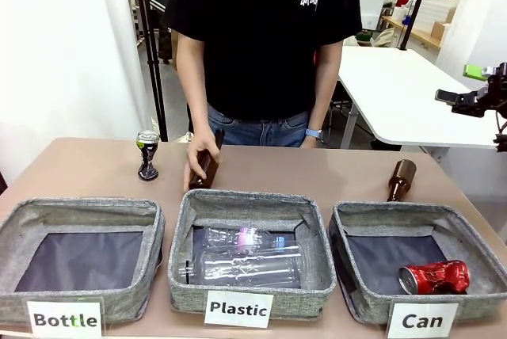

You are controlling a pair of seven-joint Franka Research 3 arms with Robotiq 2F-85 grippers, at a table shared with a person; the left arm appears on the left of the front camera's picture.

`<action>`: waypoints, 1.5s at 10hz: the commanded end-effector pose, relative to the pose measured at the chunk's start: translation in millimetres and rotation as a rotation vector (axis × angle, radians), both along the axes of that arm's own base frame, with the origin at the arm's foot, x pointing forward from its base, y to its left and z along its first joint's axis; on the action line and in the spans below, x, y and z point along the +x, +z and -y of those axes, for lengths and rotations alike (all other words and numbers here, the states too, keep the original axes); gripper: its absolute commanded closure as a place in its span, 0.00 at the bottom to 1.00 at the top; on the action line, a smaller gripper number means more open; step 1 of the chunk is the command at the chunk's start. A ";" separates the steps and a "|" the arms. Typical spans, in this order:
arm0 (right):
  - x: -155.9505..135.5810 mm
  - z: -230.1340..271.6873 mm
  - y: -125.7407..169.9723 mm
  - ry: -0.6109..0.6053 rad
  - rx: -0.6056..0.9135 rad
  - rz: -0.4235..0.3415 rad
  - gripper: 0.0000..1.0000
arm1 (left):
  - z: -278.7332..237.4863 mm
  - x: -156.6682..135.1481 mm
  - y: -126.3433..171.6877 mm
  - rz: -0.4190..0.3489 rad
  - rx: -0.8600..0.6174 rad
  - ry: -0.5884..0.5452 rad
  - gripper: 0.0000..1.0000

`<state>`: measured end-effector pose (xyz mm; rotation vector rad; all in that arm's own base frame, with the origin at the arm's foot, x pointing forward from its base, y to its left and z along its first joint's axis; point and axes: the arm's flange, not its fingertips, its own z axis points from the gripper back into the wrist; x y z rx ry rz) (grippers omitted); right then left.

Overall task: Sort the can waste into the basket.
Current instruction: Pick up the can waste from the table and place it in the right Fabric basket.

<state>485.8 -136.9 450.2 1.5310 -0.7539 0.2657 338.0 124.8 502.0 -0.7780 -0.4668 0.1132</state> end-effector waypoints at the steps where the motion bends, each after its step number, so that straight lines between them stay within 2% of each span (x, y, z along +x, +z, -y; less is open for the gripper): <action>1: -2.4 1.8 1.6 0.012 0.001 0.012 0.00 | 15.8 66.6 -14.9 -0.071 0.094 -0.014 0.00; 2: -2.4 1.8 1.6 0.012 0.001 0.012 0.00 | 25.4 82.3 -26.5 -0.090 0.102 0.000 0.00; 3: -2.4 1.8 1.6 0.012 0.001 0.012 0.00 | 29.6 93.2 -35.1 -0.073 0.108 0.043 0.00; 4: -2.4 1.8 1.6 0.012 0.001 0.012 0.00 | 22.8 89.4 -28.4 -0.175 0.004 0.002 0.00; 5: -2.4 1.8 1.6 0.012 0.001 0.012 0.00 | 45.4 88.3 -34.6 -0.071 0.124 -0.008 0.00; 6: -2.4 1.8 1.6 0.012 0.001 0.012 0.00 | 45.4 88.3 -34.6 -0.071 0.124 -0.008 0.00; 7: -2.4 1.8 1.6 0.012 0.001 0.012 0.00 | 35.8 97.3 -45.6 -0.121 0.097 0.004 0.00; 8: -2.4 1.8 1.6 0.012 0.001 0.012 0.00 | 45.5 118.2 -52.5 -0.071 0.089 0.081 0.00; 9: -2.4 1.8 1.6 0.012 0.001 0.012 0.00 | 56.7 131.7 -60.8 -0.024 0.090 0.017 0.00; 10: -2.4 1.8 1.6 0.012 0.001 0.012 0.00 | 40.4 129.8 -48.3 -0.032 -0.012 -0.062 0.00; 11: -2.4 1.8 1.6 0.012 0.001 0.012 0.00 | 5.1 125.6 -30.2 -0.041 -0.076 -0.048 0.00; 12: -2.4 1.8 1.6 0.012 0.001 0.012 0.00 | -35.7 109.6 -16.2 -0.057 -0.110 -0.038 0.00; 13: -2.4 1.8 1.6 0.012 0.001 0.012 0.00 | -78.4 86.6 -11.7 -0.061 -0.163 -0.041 0.00; 15: -2.4 1.8 1.6 0.012 0.001 0.012 0.00 | -111.1 58.6 -28.2 -0.074 -0.242 -0.150 0.00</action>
